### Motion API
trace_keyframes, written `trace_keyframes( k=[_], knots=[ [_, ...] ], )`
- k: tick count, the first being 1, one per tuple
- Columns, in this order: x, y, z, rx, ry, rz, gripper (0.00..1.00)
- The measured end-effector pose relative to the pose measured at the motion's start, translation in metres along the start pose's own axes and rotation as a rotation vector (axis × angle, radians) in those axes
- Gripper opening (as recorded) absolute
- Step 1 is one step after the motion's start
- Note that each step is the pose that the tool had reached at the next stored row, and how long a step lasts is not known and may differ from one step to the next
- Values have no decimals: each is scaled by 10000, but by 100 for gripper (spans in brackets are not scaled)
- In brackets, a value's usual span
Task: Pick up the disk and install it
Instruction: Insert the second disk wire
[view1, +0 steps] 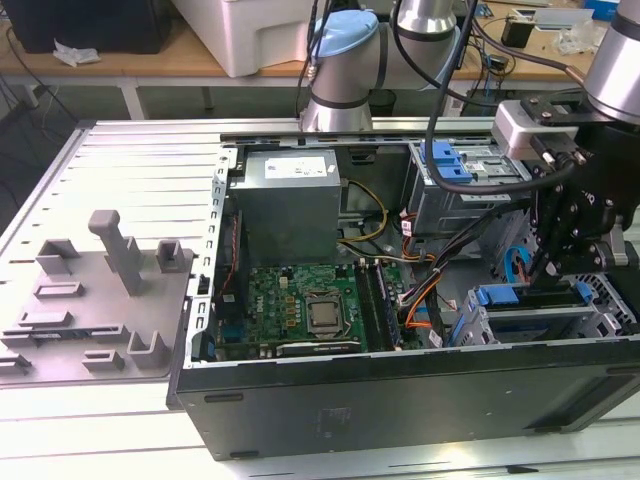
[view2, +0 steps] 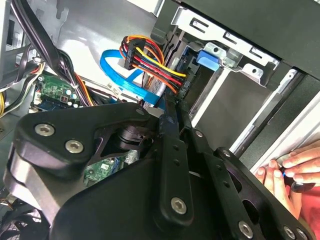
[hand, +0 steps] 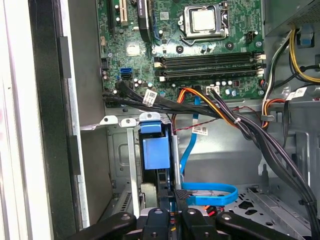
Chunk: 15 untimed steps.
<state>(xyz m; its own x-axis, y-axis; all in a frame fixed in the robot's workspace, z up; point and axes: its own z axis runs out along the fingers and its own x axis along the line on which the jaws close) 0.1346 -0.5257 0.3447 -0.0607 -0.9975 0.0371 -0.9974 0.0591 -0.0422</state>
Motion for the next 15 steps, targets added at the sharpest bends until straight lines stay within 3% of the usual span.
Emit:
trace_keyframes(
  k=[15],
  knots=[
    [24,-2,3,0,0,-1,16]
  ],
)
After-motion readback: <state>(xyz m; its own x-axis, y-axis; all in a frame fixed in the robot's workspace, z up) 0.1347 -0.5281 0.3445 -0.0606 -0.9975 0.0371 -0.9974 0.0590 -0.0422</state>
